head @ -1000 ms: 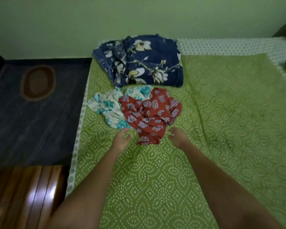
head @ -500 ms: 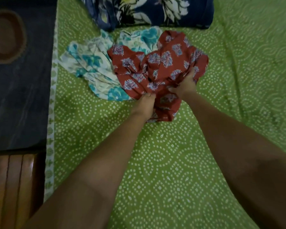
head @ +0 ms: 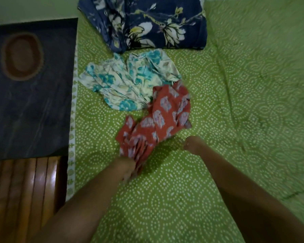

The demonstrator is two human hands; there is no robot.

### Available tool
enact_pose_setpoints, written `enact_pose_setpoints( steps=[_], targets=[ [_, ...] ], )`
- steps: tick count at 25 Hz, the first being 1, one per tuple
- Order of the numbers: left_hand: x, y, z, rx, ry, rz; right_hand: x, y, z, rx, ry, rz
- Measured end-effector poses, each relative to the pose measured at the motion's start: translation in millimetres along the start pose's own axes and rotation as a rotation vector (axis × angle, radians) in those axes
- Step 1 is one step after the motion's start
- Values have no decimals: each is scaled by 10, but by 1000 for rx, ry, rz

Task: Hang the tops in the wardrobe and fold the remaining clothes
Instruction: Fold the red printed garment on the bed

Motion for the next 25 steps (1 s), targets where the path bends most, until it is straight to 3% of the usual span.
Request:
enact_pose_setpoints(
  steps=[1, 3, 5, 7, 9, 12, 18, 21, 25],
  targets=[
    [-139, -11, 45, 29, -3, 67, 85, -14, 4, -18, 40, -43],
    [-42, -57, 39, -7, -53, -119, 260, 42, 40, -66, 187, -135],
    [433, -148, -24, -97, -155, -641, 335, 149, 91, -126, 416, -248],
    [781, -208, -64, -135, -347, -981, 300, 215, 156, -214, 684, -329],
    [867, -67, -178, -162, -400, -981, 107, 298, 254, -292, 904, -273],
    [700, 89, -360, -224, -467, -748, -210, 364, 445, -305, 1144, -127],
    [166, -323, -159, -180, -455, -596, -165, -322, 526, -196, 1085, 155],
    [217, -915, -32, -125, -479, -687, 361, -810, 610, -119, 1084, 98],
    [691, -2194, -2, -64, -210, -1006, 1482, -1779, 829, 42, 1210, -165]
  ],
)
Point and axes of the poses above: each hand's wrist, its own y-axis towards the middle knuckle, its own x-axis out of the back of the hand, z = x × y, the point moved 6 cm from there along y, towards the middle knuckle, and after that the axes turned 4 degrees about -z, right-handed, at the moved point
